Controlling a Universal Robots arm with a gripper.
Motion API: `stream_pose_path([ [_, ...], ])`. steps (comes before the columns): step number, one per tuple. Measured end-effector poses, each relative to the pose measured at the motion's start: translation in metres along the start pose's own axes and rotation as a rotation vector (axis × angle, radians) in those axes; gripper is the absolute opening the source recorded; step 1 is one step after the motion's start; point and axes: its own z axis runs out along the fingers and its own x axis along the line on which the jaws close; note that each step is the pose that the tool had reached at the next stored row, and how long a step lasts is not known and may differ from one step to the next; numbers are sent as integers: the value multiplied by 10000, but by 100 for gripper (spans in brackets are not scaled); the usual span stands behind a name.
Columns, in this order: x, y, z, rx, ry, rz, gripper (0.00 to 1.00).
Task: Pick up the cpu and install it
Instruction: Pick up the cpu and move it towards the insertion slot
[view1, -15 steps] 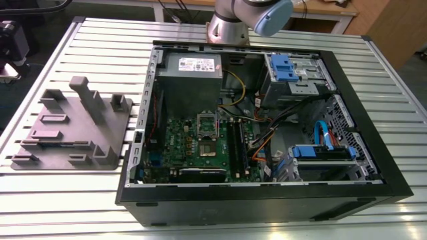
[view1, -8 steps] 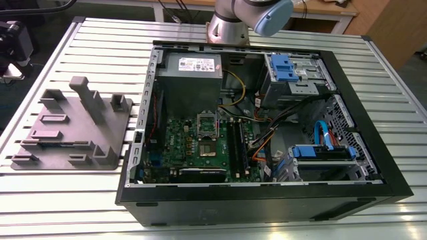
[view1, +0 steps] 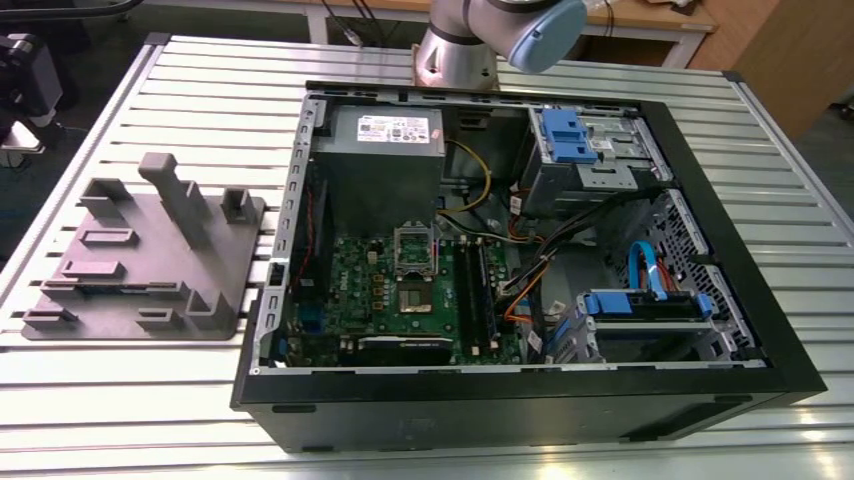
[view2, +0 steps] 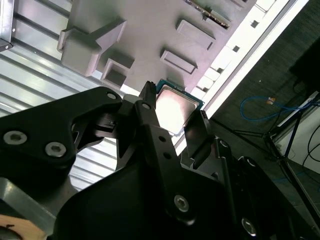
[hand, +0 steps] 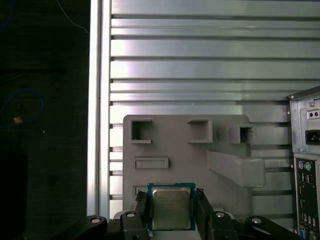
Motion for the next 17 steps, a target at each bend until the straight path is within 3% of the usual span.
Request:
stream_pose_path([
  [5, -31, 1, 0, 1, 3, 0, 47],
  [17, -179, 5, 5, 2, 6, 0, 47],
])
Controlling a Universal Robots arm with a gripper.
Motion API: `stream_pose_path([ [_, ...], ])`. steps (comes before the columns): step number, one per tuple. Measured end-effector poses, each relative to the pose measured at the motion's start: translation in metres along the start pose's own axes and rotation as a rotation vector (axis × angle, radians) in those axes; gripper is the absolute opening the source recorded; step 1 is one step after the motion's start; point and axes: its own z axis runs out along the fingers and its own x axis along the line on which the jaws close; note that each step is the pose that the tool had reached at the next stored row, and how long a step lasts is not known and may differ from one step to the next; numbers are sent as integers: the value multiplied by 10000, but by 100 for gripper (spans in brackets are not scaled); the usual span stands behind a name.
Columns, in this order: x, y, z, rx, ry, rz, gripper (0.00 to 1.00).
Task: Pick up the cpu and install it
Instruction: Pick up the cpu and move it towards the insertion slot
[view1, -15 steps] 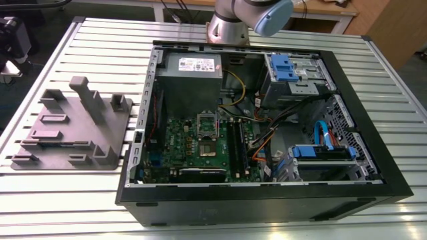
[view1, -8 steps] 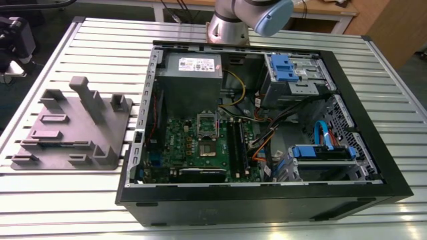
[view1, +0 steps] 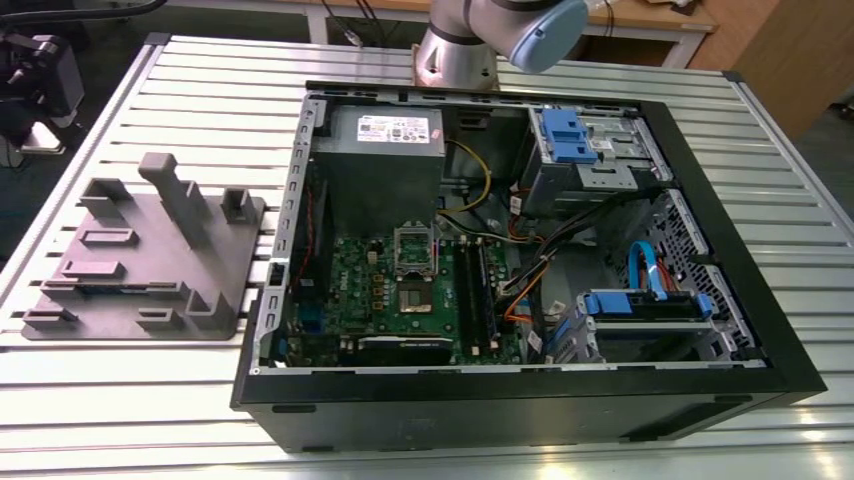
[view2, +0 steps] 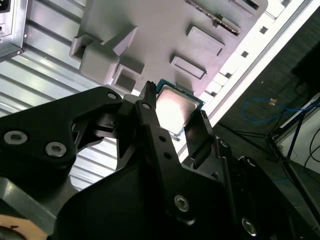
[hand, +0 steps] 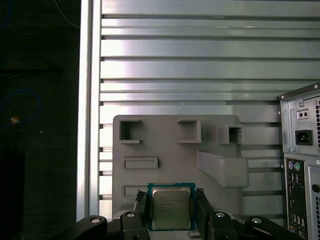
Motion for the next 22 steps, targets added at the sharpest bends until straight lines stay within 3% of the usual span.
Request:
stream_pose_path([
  [15, -259, 7, 10, 0, 14, 1, 47],
  [22, -418, 11, 16, 0, 28, 3, 47],
])
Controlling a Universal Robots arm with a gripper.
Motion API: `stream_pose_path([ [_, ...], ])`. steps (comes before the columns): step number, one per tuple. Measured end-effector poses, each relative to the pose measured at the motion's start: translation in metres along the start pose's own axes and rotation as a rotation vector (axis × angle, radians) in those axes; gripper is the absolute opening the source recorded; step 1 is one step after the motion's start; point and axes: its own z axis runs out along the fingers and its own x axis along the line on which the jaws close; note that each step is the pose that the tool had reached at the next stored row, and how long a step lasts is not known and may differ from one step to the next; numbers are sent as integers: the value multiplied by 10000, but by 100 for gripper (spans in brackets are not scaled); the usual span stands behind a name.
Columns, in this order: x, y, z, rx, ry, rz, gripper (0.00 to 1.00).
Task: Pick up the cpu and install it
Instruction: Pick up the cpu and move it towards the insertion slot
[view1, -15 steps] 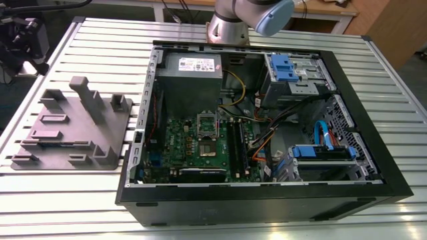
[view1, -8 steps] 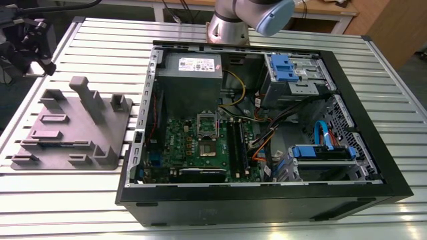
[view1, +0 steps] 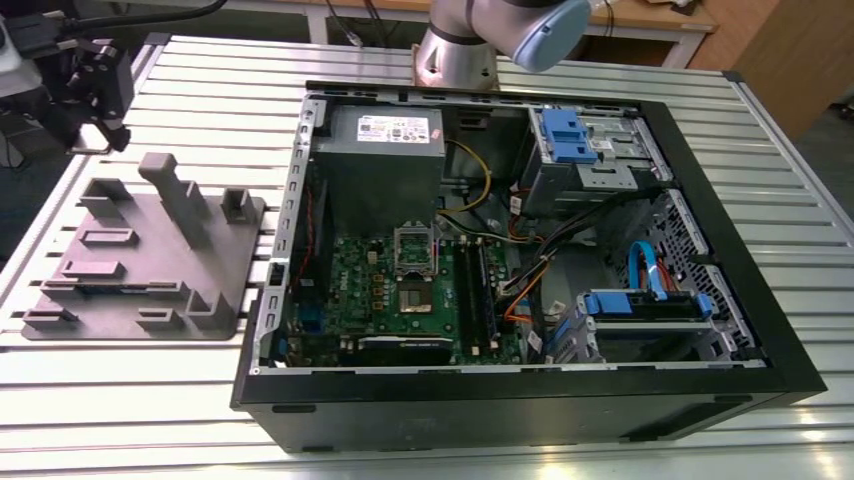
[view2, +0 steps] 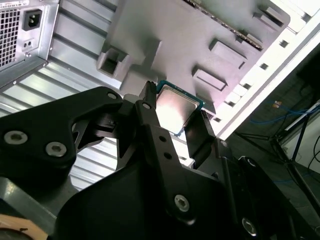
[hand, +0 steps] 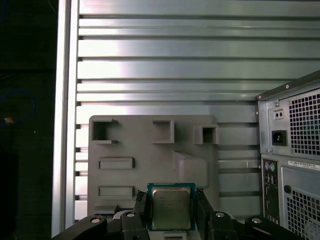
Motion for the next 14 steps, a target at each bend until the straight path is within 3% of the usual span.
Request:
stream_pose_path([
  [8, -219, 6, 7, 2, 40, 3, 47],
  [14, -327, 9, 11, 1, 49, 5, 47],
])
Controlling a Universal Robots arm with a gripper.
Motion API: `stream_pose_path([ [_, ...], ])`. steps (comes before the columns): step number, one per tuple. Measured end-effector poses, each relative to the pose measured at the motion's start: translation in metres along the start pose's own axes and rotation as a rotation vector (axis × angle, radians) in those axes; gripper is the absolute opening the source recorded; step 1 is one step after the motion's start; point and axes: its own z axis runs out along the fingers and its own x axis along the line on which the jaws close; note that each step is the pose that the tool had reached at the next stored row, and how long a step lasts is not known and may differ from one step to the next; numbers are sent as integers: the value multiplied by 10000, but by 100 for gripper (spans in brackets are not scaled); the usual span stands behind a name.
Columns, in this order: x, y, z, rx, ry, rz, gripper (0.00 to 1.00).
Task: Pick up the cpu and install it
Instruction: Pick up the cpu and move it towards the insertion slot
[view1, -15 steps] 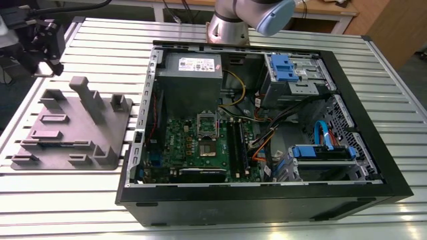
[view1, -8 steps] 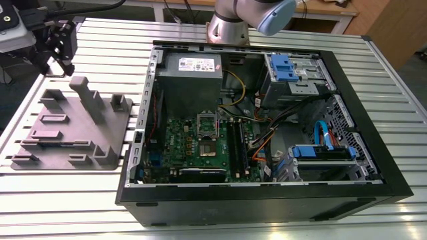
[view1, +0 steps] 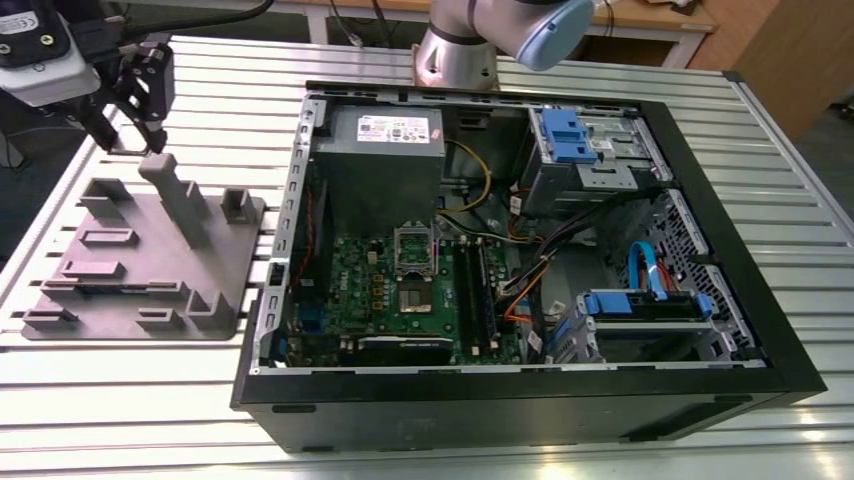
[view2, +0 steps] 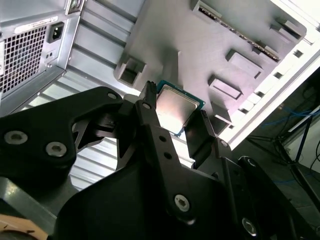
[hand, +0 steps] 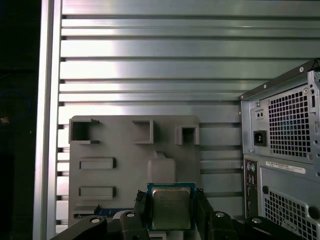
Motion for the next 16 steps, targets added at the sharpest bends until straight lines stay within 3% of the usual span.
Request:
stream_pose_path([
  [8, -144, 4, 4, 1, 17, 1, 47],
  [16, -155, 8, -40, 2, 32, 3, 47],
])
